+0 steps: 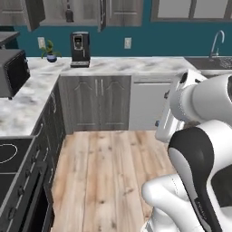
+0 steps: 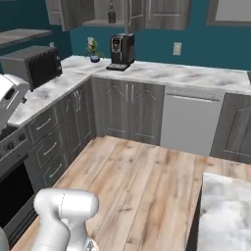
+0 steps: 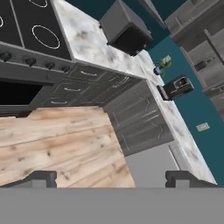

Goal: There is a bowl on the dining counter. Grab a lemon wedge from the fridge and place it in the bowl. Then get the liquor bottle and glass cup from the cabinet and place them next to the bowl.

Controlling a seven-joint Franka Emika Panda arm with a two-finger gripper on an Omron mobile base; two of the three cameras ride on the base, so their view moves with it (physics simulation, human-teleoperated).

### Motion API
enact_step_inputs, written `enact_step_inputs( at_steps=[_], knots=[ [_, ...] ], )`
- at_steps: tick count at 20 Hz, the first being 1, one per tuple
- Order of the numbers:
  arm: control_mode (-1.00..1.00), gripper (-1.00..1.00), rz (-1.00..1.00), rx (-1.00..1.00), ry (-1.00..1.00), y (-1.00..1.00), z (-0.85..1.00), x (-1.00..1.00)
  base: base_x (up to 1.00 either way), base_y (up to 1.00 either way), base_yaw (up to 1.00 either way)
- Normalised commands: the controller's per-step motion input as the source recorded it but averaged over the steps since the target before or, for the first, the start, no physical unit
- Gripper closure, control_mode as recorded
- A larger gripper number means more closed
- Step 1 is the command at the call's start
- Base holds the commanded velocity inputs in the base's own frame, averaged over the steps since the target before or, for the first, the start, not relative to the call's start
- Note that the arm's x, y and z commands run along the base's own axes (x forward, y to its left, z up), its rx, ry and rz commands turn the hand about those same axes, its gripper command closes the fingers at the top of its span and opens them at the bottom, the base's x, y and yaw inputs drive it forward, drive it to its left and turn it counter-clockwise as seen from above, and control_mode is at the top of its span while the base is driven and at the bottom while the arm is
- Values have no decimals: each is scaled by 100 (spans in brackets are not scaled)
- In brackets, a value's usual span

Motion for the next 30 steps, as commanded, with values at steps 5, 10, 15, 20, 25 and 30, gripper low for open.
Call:
enact_step_inputs(
  at_steps=[5,10,15,20,25,30],
  knots=[
    [100,-100,0,0,0,0,0,0,100,43,-7],
    [100,-100,0,0,0,0,0,0,100,45,-6],
    [100,-100,0,0,0,0,0,0,100,33,-3],
    [100,-100,0,0,0,0,0,0,100,23,0],
    [100,-100,0,0,0,0,0,0,100,23,0],
    [100,-100,0,0,0,0,0,0,100,17,0]
  ],
)
